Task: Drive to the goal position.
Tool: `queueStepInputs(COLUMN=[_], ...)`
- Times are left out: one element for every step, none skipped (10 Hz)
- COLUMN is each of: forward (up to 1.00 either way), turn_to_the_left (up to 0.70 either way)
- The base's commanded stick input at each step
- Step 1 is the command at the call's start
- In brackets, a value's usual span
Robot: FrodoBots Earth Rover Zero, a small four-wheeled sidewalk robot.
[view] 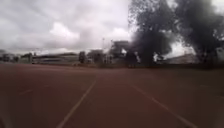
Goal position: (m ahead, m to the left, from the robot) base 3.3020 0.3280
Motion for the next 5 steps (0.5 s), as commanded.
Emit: queueStepInputs(forward=[0.85,0.85,0.85,0.85,0.85], turn_to_the_left=[0.00,0.00,0.00,0.00,0.00])
